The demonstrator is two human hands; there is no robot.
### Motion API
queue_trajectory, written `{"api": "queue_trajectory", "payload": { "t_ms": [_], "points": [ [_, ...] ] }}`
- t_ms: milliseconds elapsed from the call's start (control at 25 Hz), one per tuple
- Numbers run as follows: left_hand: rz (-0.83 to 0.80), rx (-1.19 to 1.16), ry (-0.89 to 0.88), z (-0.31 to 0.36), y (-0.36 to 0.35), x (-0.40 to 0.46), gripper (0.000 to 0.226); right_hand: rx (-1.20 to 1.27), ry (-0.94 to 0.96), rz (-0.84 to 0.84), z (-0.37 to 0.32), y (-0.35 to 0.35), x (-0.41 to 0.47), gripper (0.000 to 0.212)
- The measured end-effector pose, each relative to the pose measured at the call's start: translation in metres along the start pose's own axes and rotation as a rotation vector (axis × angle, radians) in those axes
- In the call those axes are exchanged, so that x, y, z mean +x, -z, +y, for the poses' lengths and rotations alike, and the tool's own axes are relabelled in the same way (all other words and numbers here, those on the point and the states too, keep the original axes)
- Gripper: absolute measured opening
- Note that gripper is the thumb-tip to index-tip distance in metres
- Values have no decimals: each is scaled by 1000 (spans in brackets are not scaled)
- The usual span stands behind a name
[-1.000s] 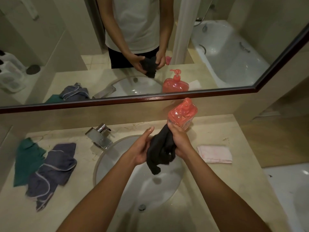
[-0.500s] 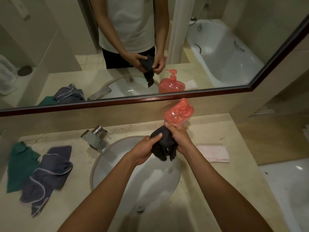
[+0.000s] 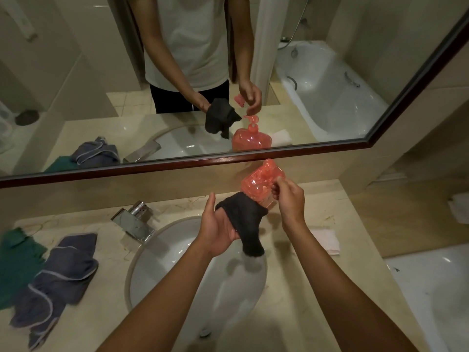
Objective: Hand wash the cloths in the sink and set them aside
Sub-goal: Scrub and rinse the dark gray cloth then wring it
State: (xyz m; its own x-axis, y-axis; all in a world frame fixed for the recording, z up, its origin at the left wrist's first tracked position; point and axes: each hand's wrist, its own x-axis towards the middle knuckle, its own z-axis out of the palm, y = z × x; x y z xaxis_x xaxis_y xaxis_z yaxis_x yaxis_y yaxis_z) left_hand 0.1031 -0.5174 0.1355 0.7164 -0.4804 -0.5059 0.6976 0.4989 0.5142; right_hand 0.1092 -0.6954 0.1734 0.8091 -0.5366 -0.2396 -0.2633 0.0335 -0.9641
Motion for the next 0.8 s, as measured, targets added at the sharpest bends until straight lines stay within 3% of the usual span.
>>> {"api": "queue_trajectory", "payload": {
  "t_ms": [160, 240, 400, 800],
  "points": [
    [-12, -92, -108, 3, -28, 19, 88, -172, 171, -22, -28, -3, 30, 27],
    [-3, -125, -155, 3, -40, 29, 87, -303, 190, -117, -33, -10, 46, 36],
    [2, -203, -186, 5, -57, 44, 92, -492, 194, -308, -29, -20, 71, 32],
    [-8, -226, -219, 5, -55, 59, 93, -878, 313, -353, -16, -20, 92, 34]
  ]
}}
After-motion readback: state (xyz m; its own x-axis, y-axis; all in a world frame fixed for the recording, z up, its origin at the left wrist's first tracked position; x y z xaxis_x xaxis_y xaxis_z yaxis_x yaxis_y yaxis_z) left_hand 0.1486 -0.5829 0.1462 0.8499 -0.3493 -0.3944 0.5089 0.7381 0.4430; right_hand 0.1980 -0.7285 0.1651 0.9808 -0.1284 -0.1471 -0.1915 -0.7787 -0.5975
